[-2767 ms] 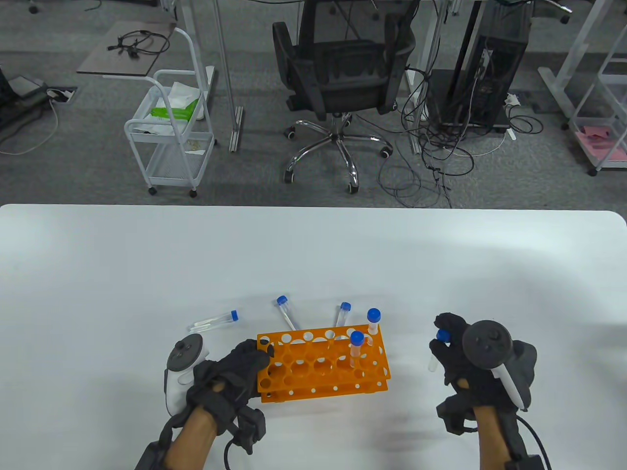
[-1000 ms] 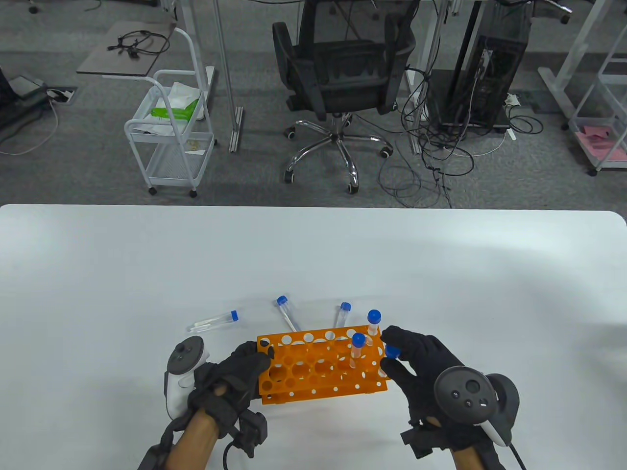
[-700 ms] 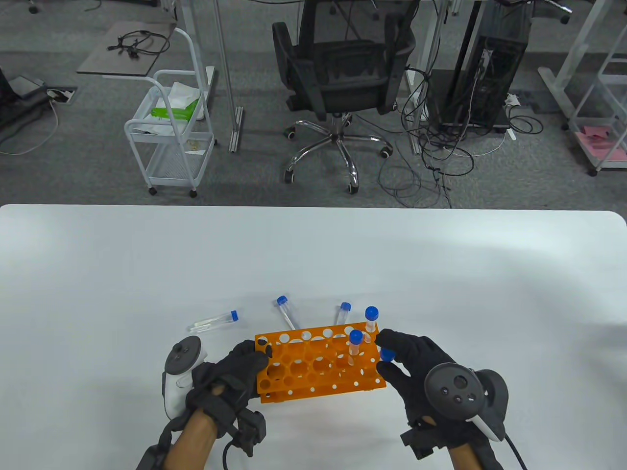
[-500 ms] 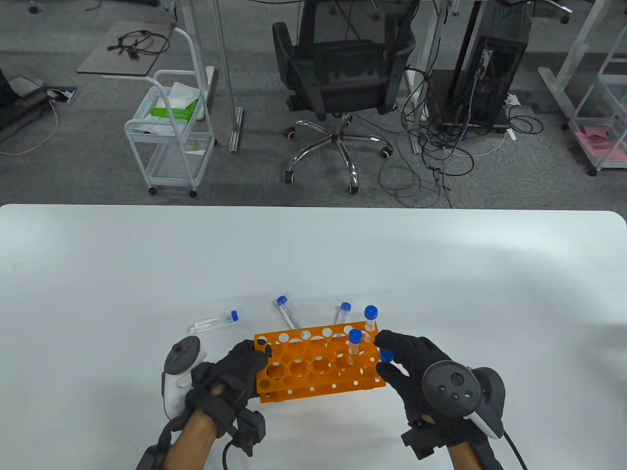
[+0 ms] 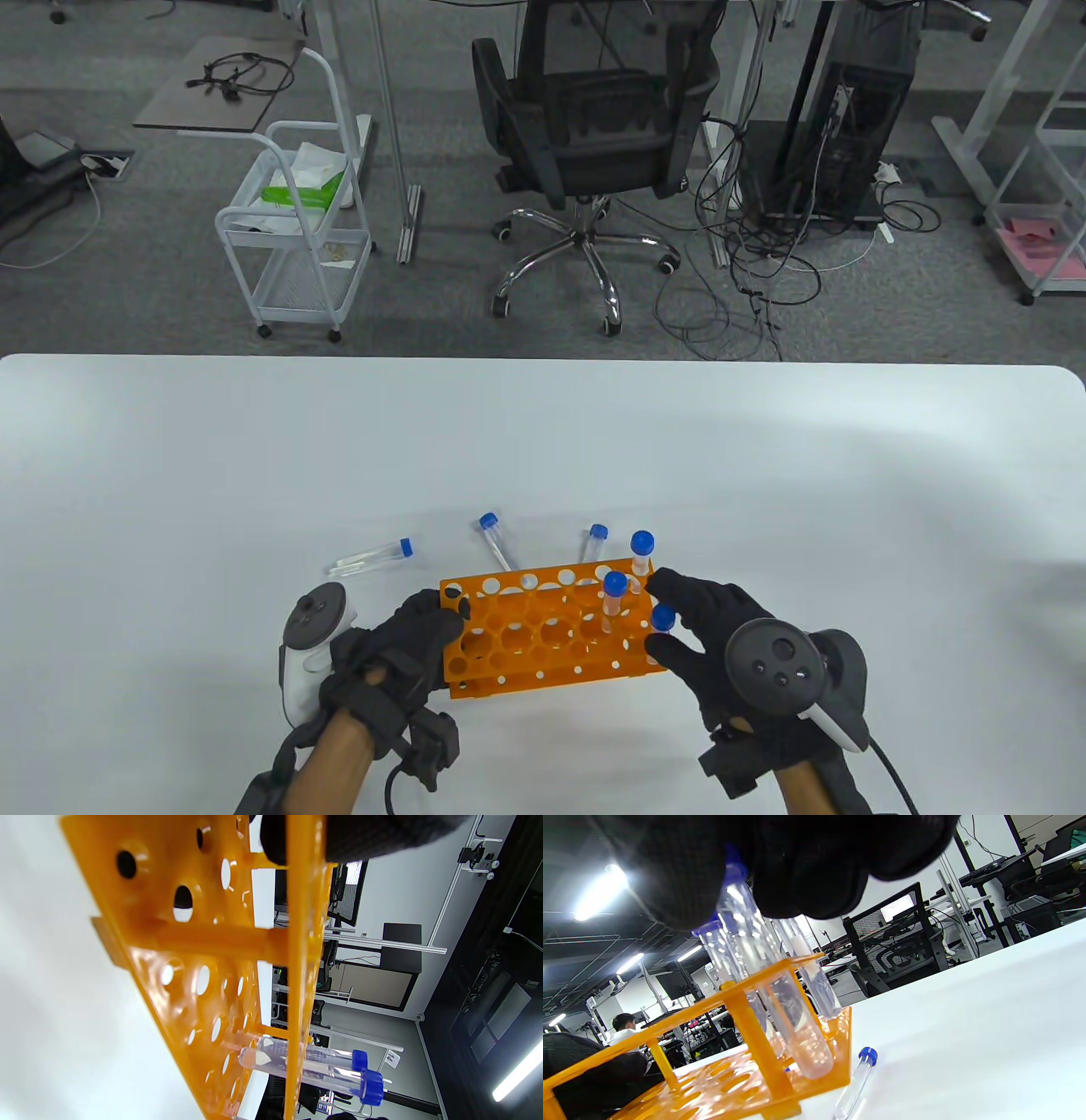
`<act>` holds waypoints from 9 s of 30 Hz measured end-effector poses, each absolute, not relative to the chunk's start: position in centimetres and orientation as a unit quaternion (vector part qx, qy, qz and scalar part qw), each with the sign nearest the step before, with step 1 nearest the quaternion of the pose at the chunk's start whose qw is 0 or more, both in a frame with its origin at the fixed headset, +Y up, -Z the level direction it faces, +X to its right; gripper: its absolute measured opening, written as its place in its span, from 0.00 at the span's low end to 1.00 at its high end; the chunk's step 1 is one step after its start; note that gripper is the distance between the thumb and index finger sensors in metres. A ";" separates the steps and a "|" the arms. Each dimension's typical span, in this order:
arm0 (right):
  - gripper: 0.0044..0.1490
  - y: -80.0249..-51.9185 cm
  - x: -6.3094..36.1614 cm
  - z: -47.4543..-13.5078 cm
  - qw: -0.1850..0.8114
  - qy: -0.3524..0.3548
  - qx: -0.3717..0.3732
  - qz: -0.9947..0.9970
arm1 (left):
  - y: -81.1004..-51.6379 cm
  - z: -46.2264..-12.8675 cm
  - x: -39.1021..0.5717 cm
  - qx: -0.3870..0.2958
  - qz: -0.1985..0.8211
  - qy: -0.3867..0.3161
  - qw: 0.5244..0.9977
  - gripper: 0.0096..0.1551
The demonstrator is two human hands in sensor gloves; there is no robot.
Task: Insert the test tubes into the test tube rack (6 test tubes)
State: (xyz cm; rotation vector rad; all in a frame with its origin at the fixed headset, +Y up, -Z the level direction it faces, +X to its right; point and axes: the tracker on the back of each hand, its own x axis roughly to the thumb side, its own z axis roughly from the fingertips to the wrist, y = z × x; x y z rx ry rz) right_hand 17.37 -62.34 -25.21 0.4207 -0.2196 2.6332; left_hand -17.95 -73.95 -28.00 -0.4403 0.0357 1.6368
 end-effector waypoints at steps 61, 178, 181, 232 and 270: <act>0.29 -72.1 21.9 -31.0 0.566 0.285 0.026 0.773 | -74.9 -28.7 -16.3 -0.226 0.724 -0.025 0.651 0.29; 0.33 -71.8 25.9 -31.3 0.551 0.281 -0.050 0.784 | -65.4 -33.2 -17.3 0.156 0.235 -0.057 0.958 0.29; 0.33 -71.6 25.8 -31.3 0.552 0.283 -0.041 0.783 | -64.7 -32.7 -16.7 0.165 0.234 -0.069 0.956 0.29; 0.32 -71.6 25.9 -31.3 0.554 0.287 -0.026 0.781 | -64.4 -32.4 -10.1 0.109 0.197 -0.159 0.961 0.31; 0.32 -71.7 28.5 -31.3 0.579 0.264 -0.062 0.769 | -74.4 -45.8 -14.2 -0.061 0.208 0.196 0.956 0.30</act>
